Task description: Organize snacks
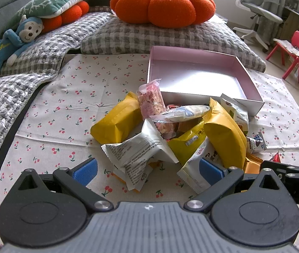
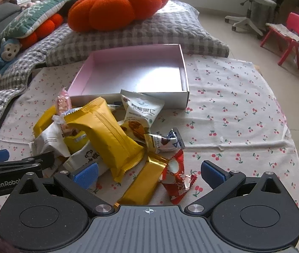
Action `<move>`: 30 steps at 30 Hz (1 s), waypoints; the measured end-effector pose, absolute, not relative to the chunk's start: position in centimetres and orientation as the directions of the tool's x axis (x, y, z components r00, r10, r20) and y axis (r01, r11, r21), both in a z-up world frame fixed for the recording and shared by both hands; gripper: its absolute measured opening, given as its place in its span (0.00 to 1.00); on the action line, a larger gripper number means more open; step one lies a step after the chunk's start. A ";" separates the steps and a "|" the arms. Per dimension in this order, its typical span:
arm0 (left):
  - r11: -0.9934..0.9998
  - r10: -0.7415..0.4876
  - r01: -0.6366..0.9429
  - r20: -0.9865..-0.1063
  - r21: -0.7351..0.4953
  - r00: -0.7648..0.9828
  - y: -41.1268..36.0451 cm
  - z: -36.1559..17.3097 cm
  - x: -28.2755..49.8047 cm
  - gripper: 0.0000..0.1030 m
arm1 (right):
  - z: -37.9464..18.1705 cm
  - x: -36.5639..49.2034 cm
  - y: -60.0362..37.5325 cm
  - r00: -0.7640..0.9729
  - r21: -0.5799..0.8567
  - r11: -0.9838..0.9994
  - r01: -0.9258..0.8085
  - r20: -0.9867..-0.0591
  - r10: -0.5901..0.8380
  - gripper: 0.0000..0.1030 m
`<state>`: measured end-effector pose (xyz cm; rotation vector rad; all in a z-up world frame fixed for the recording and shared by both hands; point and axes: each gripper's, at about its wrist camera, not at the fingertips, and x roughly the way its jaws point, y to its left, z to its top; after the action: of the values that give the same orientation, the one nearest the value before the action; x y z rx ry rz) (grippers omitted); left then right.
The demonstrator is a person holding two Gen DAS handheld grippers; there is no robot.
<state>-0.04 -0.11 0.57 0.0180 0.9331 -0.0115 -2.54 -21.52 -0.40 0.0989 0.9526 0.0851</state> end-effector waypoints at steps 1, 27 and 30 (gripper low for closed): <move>1.000 -0.002 0.022 -0.803 0.013 0.596 -0.2 0.6 -0.1 1.00 | -0.4 -2.5 -21.5 0.571 0.127 0.991 -0.038 -0.811 0.126 1.00; 0.994 0.011 0.079 -0.794 0.075 0.608 -1.4 1.8 0.6 1.00 | 1.7 -0.7 -22.5 0.551 0.184 0.972 -0.146 -0.801 0.234 1.00; 0.992 0.024 0.084 -0.787 0.096 0.617 -1.4 1.7 1.1 1.00 | 1.6 -0.1 -22.9 0.540 0.209 0.966 -0.154 -0.801 0.259 1.00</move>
<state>1.11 -1.42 1.72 0.1277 0.9064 -0.0346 -0.10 -22.88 1.58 0.1186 0.9699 0.2459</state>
